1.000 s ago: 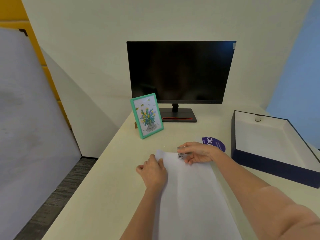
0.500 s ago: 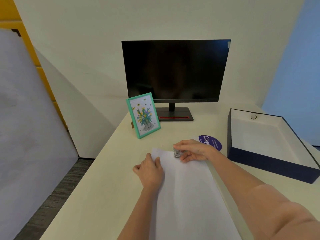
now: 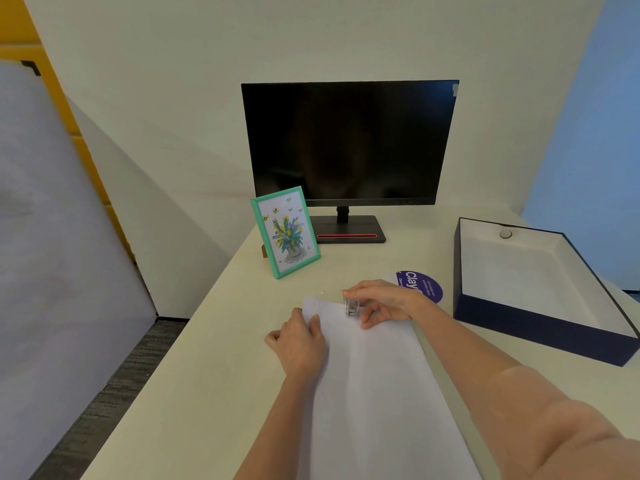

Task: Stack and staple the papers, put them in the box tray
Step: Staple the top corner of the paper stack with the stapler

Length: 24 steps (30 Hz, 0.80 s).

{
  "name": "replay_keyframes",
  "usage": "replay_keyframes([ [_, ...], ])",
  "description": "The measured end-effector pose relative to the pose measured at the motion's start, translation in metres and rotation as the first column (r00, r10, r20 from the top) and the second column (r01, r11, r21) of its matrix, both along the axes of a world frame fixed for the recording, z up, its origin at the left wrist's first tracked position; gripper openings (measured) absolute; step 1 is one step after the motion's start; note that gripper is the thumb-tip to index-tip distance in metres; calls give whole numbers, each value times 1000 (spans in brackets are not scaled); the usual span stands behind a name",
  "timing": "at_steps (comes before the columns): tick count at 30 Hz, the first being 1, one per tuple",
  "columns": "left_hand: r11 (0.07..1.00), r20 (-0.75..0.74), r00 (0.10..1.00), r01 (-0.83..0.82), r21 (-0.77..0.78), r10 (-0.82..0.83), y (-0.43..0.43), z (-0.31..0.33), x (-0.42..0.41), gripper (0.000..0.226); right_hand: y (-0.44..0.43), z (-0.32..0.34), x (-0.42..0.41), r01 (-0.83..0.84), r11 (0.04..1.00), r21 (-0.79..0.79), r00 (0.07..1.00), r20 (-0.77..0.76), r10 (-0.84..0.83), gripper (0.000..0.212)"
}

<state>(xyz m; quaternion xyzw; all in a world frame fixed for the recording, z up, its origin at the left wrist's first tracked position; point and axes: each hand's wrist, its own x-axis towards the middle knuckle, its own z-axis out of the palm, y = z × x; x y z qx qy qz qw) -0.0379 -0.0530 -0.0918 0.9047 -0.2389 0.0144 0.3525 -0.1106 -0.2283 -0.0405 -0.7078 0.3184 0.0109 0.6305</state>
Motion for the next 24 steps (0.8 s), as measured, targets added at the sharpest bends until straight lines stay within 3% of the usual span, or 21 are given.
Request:
replay_keyframes([
  [8, 1000, 5, 1000, 7, 5, -7, 0, -1, 0, 16, 1, 2, -10, -1, 995, 100, 1000, 20, -2, 45],
  [21, 1000, 16, 1000, -5, 11, 4, -2, -3, 0, 17, 0, 0, -11, 23, 999, 46, 1000, 18, -23, 58],
  [24, 1000, 15, 1000, 2, 5, -2, -2, -2, 0, 17, 2, -2, -10, 64, 998, -10, 998, 30, -63, 49],
])
